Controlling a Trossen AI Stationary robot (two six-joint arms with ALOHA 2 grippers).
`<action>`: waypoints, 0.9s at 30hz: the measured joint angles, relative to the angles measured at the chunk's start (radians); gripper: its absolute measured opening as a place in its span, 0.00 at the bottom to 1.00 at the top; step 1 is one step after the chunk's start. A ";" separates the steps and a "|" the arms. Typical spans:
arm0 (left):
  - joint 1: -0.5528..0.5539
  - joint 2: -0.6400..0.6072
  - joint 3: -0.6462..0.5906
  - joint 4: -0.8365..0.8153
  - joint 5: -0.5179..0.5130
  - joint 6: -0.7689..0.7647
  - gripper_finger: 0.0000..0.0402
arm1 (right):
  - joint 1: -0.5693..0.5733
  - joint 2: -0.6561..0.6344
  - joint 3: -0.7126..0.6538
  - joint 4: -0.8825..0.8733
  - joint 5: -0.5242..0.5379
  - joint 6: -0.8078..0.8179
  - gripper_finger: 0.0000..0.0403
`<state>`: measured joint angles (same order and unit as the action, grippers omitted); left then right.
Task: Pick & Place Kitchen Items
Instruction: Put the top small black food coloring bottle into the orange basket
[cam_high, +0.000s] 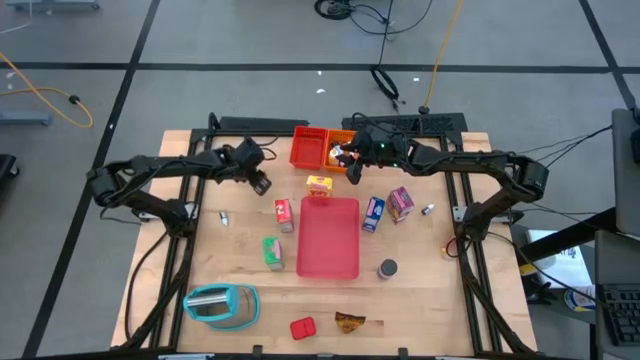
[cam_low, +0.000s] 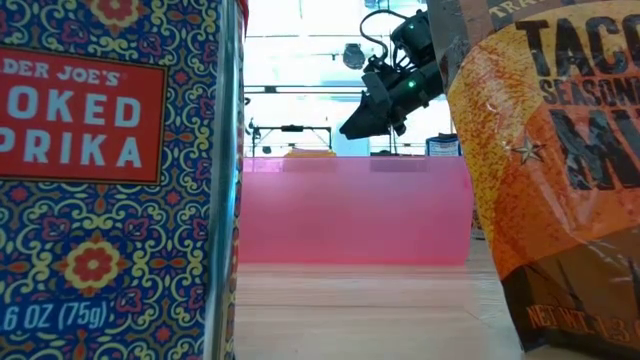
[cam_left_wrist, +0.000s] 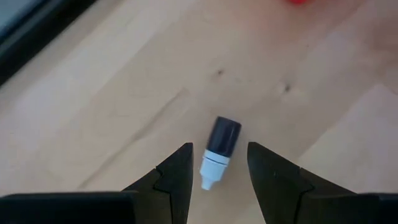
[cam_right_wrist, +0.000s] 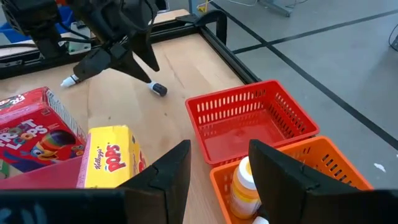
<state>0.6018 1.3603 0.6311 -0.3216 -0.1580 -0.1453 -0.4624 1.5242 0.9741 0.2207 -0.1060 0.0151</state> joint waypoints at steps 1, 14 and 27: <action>0.000 0.004 -0.006 0.011 0.007 0.001 0.38 | 0.000 0.000 0.000 0.000 0.000 0.000 0.39; -0.001 0.109 -0.070 0.124 -0.003 0.028 0.38 | 0.007 0.000 0.000 0.000 0.000 0.002 0.39; -0.002 0.131 -0.071 0.167 0.026 0.028 0.09 | 0.007 0.000 0.000 -0.002 0.000 0.007 0.39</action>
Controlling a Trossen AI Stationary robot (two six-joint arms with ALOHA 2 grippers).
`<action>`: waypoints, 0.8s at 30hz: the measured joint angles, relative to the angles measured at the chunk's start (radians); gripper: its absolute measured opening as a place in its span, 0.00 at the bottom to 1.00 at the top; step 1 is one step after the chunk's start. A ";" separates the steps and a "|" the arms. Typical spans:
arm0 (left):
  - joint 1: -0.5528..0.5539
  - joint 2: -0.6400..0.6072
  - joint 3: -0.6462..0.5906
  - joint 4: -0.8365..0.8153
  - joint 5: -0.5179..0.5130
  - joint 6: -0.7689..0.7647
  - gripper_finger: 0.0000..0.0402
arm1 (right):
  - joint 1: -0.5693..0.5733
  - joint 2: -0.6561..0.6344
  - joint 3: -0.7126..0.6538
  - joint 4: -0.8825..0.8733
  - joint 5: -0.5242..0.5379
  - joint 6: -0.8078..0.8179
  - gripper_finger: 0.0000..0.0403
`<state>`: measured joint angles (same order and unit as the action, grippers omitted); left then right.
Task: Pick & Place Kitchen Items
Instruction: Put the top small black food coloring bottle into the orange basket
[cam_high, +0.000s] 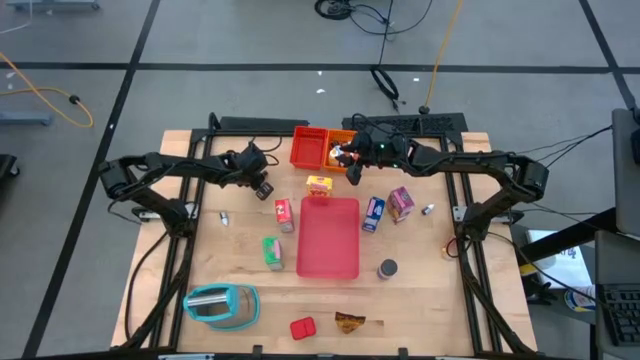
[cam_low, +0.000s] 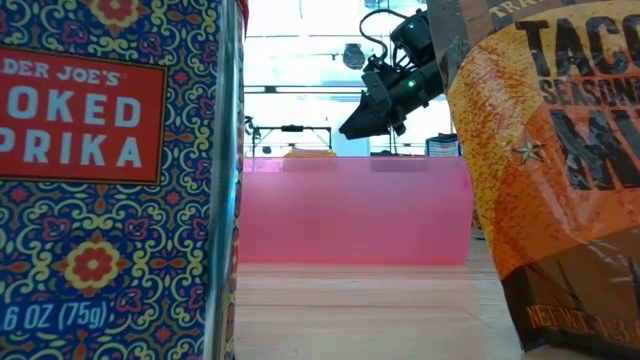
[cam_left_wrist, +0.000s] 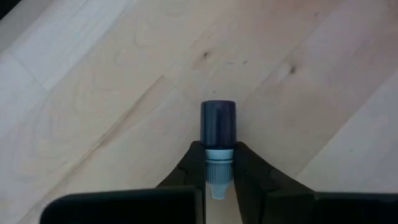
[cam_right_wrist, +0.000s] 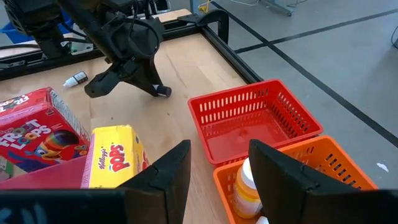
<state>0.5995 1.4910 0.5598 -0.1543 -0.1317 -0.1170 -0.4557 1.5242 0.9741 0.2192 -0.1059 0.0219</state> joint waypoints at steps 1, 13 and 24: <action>0.000 0.000 0.000 0.000 -0.001 -0.011 0.09 | 0.000 0.000 0.000 0.000 0.000 0.000 0.39; -0.017 -0.074 0.011 -0.020 0.001 -0.036 0.09 | 0.000 0.000 0.000 -0.005 0.000 0.000 0.39; -0.092 -0.222 0.109 -0.086 0.000 -0.053 0.09 | 0.000 0.000 0.000 -0.014 0.000 -0.003 0.39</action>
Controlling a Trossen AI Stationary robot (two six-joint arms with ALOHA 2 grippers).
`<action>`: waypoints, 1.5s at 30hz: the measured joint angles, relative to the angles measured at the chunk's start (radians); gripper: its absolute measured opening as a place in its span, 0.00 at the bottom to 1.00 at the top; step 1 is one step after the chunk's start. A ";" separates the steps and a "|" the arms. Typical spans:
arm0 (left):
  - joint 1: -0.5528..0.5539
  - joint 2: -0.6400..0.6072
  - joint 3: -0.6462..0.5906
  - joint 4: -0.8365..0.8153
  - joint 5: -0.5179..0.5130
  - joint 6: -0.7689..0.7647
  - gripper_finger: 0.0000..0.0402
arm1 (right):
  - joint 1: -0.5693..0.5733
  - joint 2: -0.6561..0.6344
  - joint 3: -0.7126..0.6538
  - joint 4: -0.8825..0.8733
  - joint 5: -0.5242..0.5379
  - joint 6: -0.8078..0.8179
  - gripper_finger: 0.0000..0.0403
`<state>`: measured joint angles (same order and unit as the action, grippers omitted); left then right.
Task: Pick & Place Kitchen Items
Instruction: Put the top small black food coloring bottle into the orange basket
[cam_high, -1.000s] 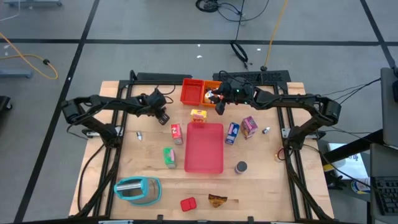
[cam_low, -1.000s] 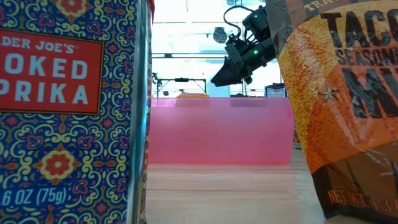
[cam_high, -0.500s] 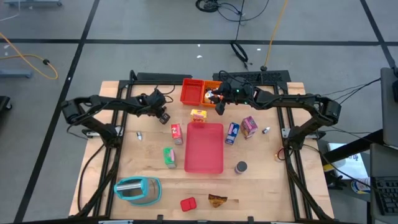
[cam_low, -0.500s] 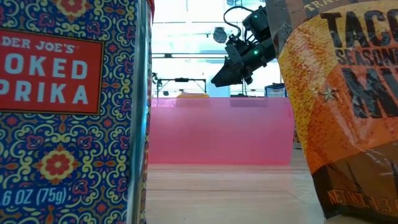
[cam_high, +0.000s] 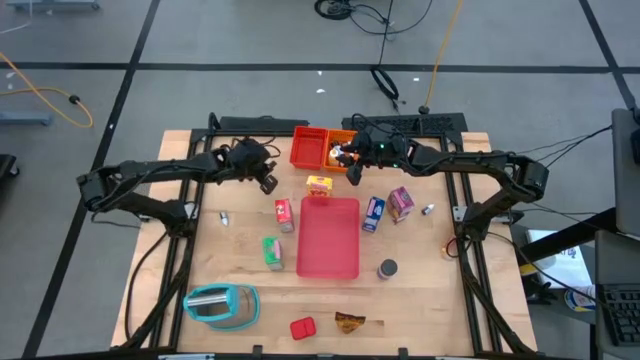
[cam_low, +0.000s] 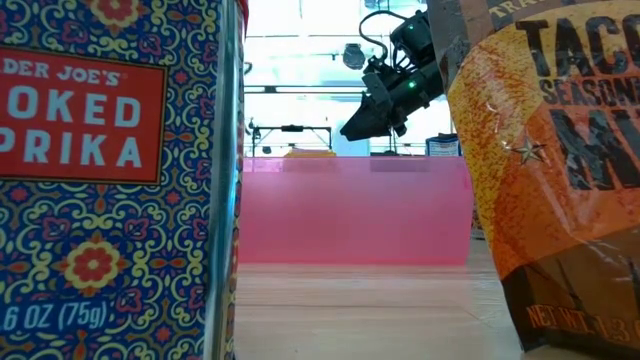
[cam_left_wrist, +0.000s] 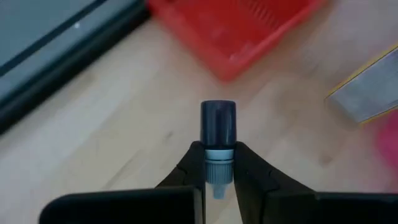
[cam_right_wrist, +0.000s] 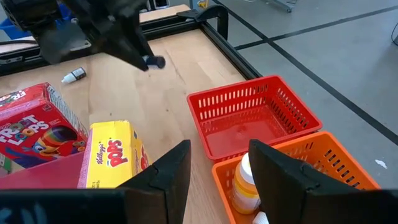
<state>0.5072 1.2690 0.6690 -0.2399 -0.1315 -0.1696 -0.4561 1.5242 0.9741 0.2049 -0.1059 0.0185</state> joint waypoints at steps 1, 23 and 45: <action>-0.009 -0.009 0.015 0.000 0.000 -0.006 0.09 | 0.000 0.000 0.000 0.000 0.000 0.000 0.39; -0.022 0.242 0.360 0.163 0.070 0.010 0.09 | 0.031 0.000 0.000 0.000 0.000 0.019 0.39; 0.019 0.692 0.803 0.088 0.195 0.048 0.09 | 0.100 0.000 0.000 -0.224 0.002 0.018 0.33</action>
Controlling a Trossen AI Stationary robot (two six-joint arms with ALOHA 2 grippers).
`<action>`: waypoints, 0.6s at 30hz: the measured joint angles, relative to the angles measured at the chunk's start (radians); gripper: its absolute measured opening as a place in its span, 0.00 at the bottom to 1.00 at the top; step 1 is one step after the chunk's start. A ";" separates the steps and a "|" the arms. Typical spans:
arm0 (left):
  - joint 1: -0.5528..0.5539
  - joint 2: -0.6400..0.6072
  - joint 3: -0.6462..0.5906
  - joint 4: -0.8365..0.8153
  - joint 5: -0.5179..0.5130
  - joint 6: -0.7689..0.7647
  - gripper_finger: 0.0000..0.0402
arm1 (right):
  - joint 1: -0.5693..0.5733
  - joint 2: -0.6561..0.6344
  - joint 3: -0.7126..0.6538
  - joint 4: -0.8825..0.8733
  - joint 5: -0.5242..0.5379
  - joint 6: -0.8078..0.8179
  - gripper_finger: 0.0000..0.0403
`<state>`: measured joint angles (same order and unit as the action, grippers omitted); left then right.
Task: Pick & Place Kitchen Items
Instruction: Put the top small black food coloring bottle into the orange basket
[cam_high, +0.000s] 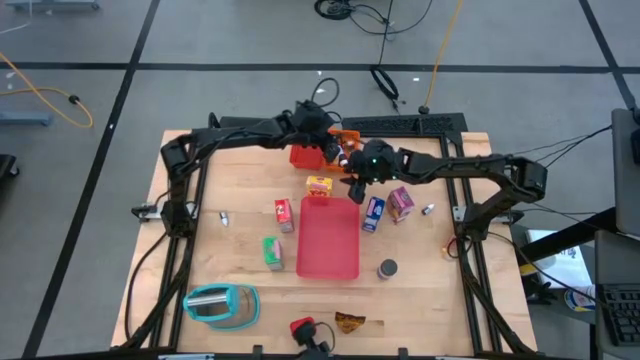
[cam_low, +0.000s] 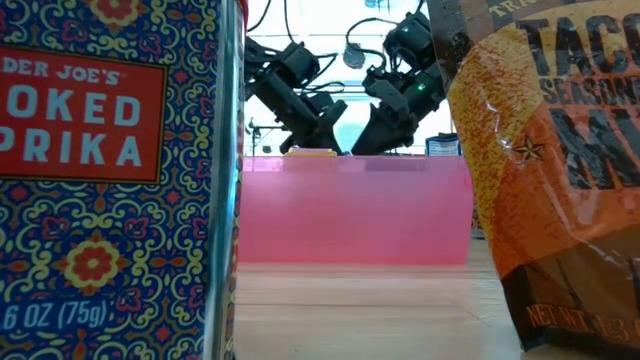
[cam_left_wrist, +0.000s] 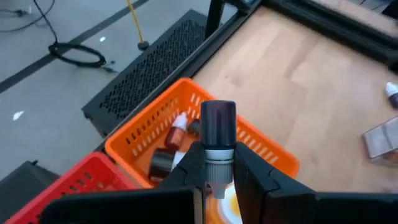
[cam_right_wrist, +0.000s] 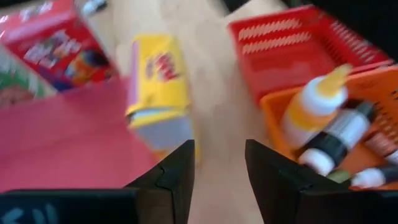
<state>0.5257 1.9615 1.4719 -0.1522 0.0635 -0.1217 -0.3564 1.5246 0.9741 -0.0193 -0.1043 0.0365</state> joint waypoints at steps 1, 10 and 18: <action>0.002 0.007 0.006 -0.004 -0.004 0.007 0.09 | 0.011 0.000 0.000 -0.016 0.000 -0.005 0.33; 0.031 0.018 0.011 -0.047 0.004 0.011 0.10 | 0.151 -0.125 -0.001 -0.132 0.002 -0.014 0.29; 0.009 0.018 0.011 -0.025 0.015 0.013 0.26 | 0.288 -0.317 0.000 -0.307 0.172 0.013 0.26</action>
<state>0.5342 1.9793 1.4826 -0.1772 0.0784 -0.1085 -0.0683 1.2077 0.9739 -0.3266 0.0674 0.0496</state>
